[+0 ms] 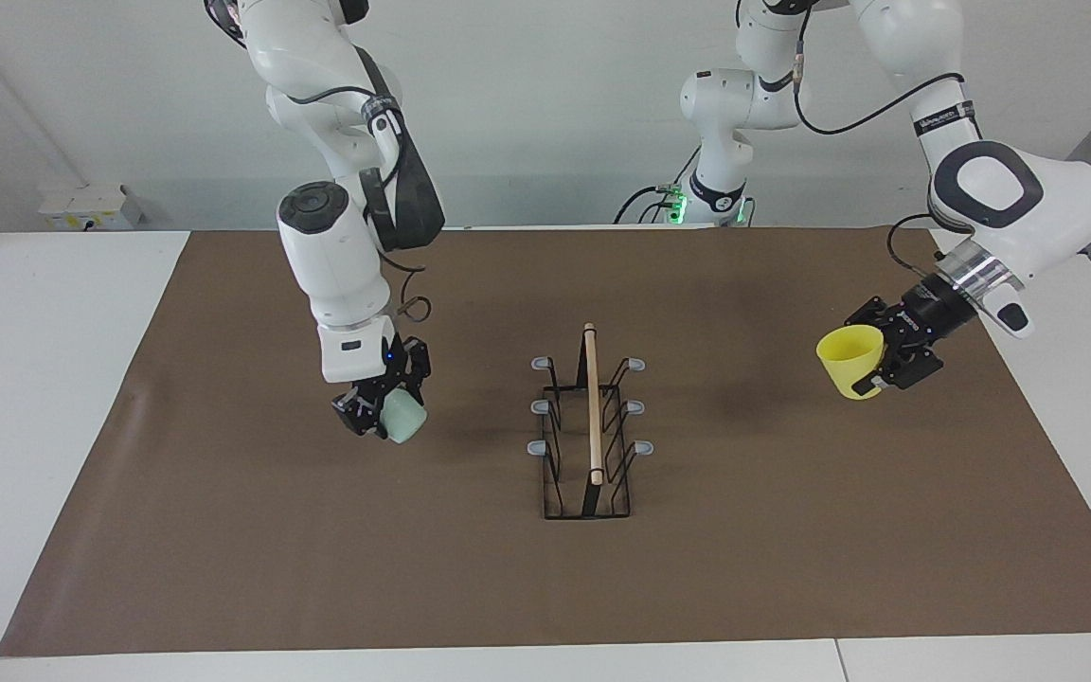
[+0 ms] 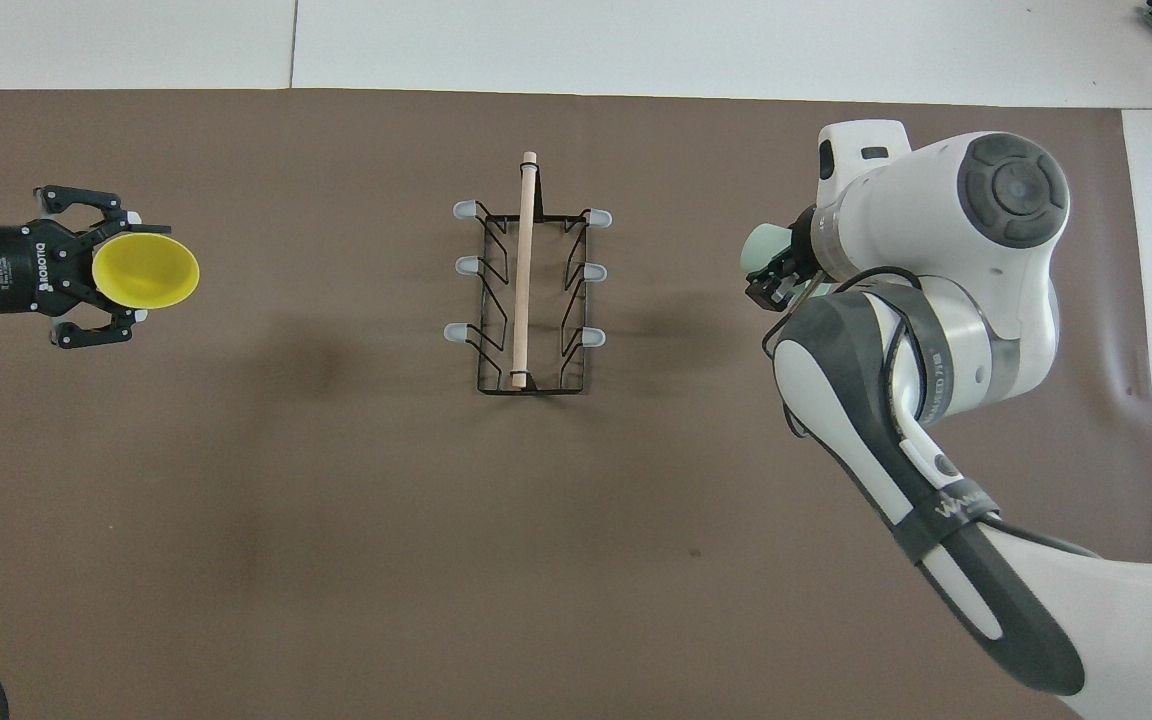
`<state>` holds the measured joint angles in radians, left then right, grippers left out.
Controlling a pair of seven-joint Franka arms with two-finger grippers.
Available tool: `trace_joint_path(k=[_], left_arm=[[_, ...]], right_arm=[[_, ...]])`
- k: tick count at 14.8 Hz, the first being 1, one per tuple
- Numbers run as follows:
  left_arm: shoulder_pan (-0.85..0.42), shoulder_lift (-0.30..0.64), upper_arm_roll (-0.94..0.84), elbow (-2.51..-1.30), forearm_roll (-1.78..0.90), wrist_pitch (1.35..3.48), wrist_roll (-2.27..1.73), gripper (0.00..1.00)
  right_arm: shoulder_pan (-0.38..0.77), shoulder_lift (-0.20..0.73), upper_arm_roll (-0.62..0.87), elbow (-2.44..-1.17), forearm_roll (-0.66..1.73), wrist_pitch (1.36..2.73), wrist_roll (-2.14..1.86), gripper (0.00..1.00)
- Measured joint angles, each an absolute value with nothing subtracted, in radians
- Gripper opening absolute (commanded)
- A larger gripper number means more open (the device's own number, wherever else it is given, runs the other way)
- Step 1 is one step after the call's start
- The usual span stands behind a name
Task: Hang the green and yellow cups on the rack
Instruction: 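Lift the yellow cup with the left gripper while the right gripper lifts the green cup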
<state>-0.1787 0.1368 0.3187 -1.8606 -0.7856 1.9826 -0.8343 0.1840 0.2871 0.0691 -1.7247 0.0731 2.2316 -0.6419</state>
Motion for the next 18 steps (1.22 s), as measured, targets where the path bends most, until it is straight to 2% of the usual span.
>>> trace_joint_path(k=[10,18], left_arm=[[-0.192,0.074,0.031,-1.849,-0.251,2.091,-0.96,0.0],[-0.255,0.077,-0.106,-1.883,0.165,2.317,-1.12,0.0]], right_arm=[[0.176,0.168,0.066,-1.729,0.573,2.263,-0.724,0.0],[0.197,0.124,0.069,-1.824,1.118,2.473,-0.934,0.0]])
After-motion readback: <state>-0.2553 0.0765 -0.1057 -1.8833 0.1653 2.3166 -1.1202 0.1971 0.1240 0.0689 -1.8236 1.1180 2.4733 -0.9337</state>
